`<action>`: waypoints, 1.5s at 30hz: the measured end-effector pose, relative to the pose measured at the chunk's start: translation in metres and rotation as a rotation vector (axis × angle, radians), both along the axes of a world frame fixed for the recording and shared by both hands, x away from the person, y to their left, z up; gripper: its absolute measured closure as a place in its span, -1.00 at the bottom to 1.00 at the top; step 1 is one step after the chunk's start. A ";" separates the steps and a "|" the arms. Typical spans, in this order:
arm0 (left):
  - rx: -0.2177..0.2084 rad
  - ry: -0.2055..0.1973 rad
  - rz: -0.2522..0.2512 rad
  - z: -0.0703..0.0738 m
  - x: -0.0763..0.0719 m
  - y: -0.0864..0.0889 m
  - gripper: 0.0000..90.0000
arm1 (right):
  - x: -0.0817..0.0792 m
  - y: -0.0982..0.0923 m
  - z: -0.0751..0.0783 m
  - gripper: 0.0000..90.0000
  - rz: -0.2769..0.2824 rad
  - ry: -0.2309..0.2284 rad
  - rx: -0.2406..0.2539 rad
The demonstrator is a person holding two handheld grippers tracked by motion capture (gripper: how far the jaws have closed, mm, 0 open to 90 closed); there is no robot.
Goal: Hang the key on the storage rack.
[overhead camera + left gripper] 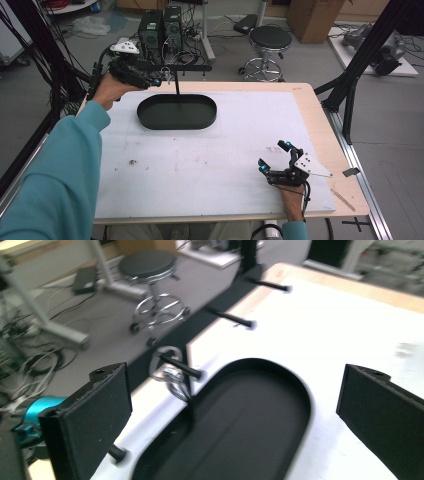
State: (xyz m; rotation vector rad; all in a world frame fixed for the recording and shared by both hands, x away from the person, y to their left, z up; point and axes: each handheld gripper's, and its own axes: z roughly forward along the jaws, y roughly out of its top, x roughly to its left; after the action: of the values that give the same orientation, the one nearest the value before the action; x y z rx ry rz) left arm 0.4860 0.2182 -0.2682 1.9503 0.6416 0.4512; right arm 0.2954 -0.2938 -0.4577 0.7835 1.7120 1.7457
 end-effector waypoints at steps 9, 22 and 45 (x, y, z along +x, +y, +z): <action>-0.027 -0.034 -0.082 -0.011 -0.059 0.015 -0.96 | 0.000 0.000 0.000 -0.99 0.000 0.002 0.000; -0.127 -0.093 -0.056 -0.064 -0.158 0.059 -0.96 | 0.000 0.001 0.000 -0.99 -0.009 -0.002 -0.009; -0.328 -0.229 0.077 -0.183 -0.220 0.083 -0.96 | -0.001 0.002 0.000 -0.99 -0.009 -0.007 -0.017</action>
State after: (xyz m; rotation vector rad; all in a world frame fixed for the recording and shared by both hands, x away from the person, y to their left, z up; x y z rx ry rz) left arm 0.2655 0.3012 -0.4508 1.5424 0.6026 0.5697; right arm 0.2949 -0.2923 -0.4576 0.7757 1.7141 1.7243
